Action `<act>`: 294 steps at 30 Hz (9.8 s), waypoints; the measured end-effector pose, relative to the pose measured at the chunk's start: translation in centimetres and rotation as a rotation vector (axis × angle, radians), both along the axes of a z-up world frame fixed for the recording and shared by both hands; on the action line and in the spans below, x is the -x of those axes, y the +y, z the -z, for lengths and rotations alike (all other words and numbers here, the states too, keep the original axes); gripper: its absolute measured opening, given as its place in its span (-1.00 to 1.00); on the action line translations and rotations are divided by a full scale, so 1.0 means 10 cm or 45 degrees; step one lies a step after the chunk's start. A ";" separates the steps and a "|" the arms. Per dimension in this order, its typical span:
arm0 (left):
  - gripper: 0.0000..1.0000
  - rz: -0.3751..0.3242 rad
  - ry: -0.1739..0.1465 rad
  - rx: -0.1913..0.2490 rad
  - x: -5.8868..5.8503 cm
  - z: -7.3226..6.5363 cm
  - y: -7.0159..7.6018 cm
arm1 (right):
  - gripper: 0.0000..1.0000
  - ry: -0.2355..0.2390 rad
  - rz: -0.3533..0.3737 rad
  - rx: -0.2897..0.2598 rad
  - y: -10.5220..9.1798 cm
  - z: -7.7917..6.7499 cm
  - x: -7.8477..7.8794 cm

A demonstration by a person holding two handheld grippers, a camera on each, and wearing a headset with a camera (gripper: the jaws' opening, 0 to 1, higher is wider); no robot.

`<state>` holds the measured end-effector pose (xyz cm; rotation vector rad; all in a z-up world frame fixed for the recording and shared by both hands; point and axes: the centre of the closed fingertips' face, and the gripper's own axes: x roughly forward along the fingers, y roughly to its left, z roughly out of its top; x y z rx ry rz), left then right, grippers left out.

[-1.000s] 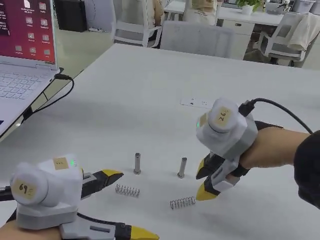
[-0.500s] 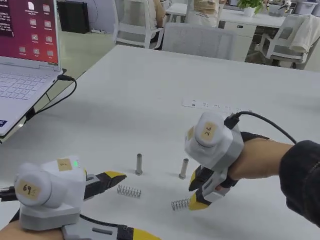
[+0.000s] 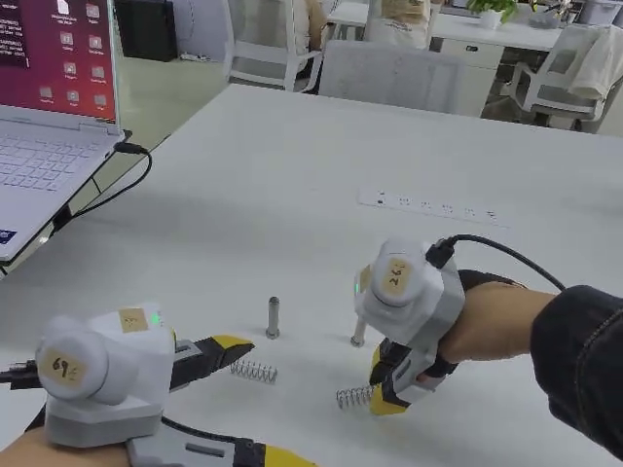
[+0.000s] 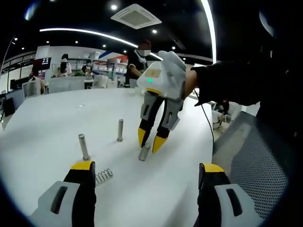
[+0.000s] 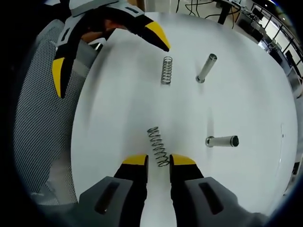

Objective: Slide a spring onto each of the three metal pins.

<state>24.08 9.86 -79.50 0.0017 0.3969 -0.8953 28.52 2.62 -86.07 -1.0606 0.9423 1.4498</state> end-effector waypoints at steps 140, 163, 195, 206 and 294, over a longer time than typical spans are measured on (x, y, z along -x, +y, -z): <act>-0.96 0.292 -0.077 0.023 0.12 -0.12 -0.38 | -0.83 0.082 -0.115 -0.267 0.42 -0.82 0.63; -0.96 0.317 -0.076 0.012 0.13 -0.09 -0.42 | -0.84 0.071 -0.143 -0.251 0.48 -0.85 0.69; -0.53 0.254 -0.084 0.014 0.04 -0.07 -0.35 | -0.84 0.019 -0.093 -0.199 0.33 -0.88 0.50; -0.15 0.173 -0.086 0.018 -0.02 -0.05 -0.21 | -0.84 -0.010 -0.043 -0.195 0.20 -0.93 0.34; 0.74 -0.038 -0.054 0.057 -0.23 0.08 0.17 | -0.83 -0.068 0.044 0.001 0.25 -0.60 -0.72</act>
